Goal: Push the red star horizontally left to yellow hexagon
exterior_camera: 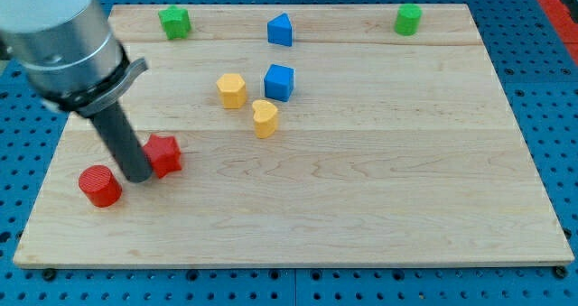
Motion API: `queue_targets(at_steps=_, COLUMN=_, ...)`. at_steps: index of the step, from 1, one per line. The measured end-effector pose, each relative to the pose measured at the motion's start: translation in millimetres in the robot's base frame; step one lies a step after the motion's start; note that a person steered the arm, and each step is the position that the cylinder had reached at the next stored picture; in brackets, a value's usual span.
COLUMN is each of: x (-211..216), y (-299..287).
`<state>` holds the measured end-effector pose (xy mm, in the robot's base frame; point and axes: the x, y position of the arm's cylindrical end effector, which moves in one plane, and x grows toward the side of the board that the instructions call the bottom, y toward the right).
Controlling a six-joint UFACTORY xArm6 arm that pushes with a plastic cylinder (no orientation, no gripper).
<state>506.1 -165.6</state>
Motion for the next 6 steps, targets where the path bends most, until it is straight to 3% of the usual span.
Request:
queue_targets(at_steps=2, x=7.7, y=53.4)
queue_targets(at_steps=3, x=-26.5, y=55.3)
queue_targets(at_steps=4, x=-29.0, y=1.4)
queue_targets(at_steps=6, x=-29.0, y=0.4)
